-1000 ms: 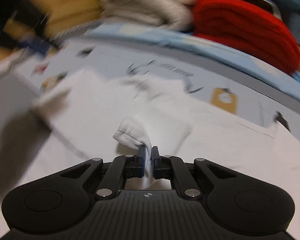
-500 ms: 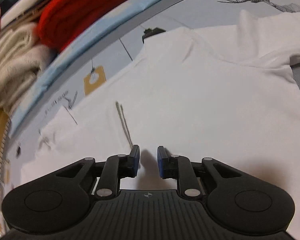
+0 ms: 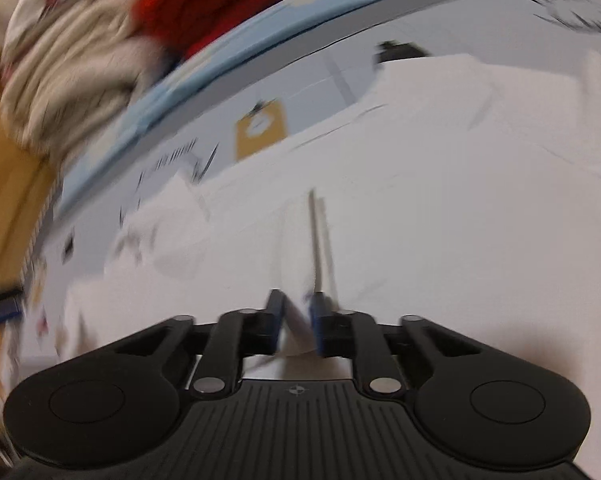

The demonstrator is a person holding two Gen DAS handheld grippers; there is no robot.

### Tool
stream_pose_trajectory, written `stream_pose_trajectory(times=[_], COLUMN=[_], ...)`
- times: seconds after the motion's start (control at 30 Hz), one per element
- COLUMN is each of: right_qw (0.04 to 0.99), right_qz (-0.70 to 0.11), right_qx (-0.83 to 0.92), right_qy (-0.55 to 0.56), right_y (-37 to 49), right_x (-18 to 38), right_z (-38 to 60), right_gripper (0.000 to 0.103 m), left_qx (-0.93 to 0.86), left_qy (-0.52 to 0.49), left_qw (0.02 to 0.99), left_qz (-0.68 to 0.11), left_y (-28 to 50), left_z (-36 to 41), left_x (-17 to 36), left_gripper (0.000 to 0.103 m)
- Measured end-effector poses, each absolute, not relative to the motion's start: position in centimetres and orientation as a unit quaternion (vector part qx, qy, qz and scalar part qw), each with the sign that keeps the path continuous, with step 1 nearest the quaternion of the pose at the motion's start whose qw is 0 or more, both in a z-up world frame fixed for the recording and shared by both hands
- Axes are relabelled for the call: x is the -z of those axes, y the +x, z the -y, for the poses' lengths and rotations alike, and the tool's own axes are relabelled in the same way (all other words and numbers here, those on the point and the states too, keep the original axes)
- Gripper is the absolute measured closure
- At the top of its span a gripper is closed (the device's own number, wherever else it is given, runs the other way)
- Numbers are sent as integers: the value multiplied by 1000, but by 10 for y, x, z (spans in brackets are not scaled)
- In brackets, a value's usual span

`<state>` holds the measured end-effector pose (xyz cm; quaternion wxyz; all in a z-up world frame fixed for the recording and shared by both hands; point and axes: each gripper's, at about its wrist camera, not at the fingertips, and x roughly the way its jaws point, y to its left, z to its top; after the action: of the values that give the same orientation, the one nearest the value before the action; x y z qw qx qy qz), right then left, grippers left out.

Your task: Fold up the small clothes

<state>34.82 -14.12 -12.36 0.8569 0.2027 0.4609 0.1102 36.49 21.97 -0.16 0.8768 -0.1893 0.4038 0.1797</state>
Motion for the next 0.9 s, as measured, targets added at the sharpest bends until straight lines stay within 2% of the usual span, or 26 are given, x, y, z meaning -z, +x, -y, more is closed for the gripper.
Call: stream_pose_trajectory(times=[0.1, 0.17, 0.27, 0.3, 0.37, 0.5, 0.73, 0.9], right_qw=[876, 900, 945, 950, 955, 940, 951, 921], right_qz=[-424, -367, -242, -229, -241, -314, -291, -370], right_qx=[-131, -144, -155, -142, -90, 29, 10, 85], right_qy=[188, 184, 155, 155, 147, 131, 109, 85], right_y=[346, 337, 315, 314, 319, 335, 329, 350], right_x=[104, 75, 23, 17, 20, 51, 46, 72], right_z=[144, 153, 178, 190, 214, 263, 276, 288], right_gripper=[100, 100, 100, 100, 100, 100, 100, 96], left_qx=[-200, -213, -219, -218, -214, -200, -155, -85], left_qy=[-198, -203, -202, -199, -193, -179, -173, -171], left_qw=[874, 872, 873, 874, 875, 878, 874, 863], left_qz=[-396, -390, -387, -387, -389, -397, -427, -468], left_y=[363, 361, 359, 359, 360, 363, 370, 376], left_z=[-232, -241, -244, -243, -239, -225, -204, -184], left_x=[-1, -3, -5, -5, -5, 0, 17, 39], left_gripper=[68, 68, 68, 68, 68, 68, 68, 67])
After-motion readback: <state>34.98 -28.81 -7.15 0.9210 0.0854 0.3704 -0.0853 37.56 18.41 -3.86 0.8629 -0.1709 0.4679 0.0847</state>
